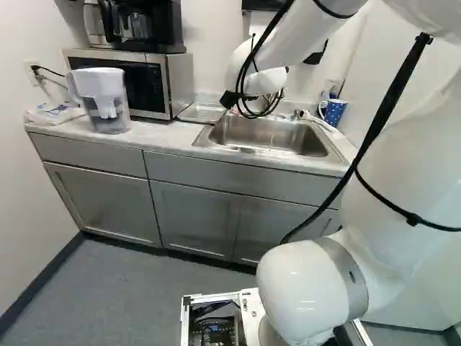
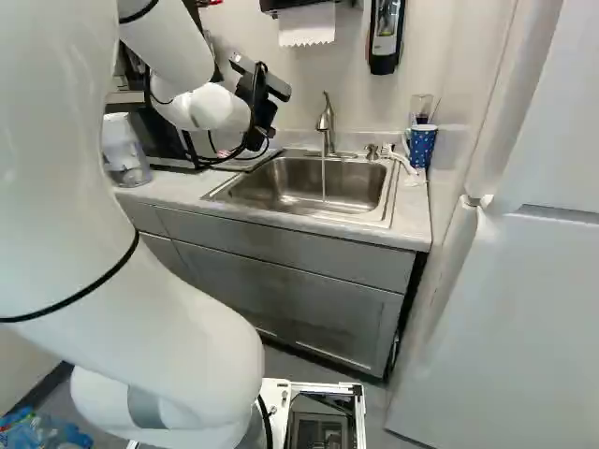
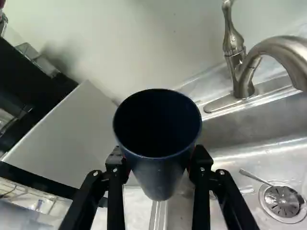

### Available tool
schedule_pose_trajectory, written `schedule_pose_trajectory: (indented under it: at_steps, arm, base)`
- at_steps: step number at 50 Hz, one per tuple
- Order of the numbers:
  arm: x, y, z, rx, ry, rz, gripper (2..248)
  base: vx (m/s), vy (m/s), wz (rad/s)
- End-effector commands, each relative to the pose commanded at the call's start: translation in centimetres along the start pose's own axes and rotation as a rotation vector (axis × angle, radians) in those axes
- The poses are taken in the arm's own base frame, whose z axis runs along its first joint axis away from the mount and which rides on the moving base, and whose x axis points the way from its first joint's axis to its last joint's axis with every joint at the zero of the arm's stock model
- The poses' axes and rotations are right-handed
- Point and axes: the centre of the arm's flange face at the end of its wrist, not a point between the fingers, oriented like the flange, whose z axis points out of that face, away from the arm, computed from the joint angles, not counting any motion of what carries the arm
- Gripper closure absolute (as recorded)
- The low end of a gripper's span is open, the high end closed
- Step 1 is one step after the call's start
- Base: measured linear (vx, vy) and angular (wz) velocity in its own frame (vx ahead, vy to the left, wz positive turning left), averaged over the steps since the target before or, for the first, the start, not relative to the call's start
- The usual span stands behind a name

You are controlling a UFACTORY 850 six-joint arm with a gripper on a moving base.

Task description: Rinse the cup and place it in the tray

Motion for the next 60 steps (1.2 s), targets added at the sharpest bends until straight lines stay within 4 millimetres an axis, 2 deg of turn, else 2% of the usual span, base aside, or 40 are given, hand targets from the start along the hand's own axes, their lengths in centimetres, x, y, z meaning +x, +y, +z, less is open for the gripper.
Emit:
schedule_pose_trajectory:
  at_steps: [54, 60]
  arm:
    - [0.00, 0.00, 0.00, 0.000, 0.000, -0.567, 124]
    - [0.00, 0.00, 0.00, 0.000, 0.000, -0.567, 124]
  base:
    - [0.000, 0.000, 0.000]
    - [0.000, 0.000, 0.000]
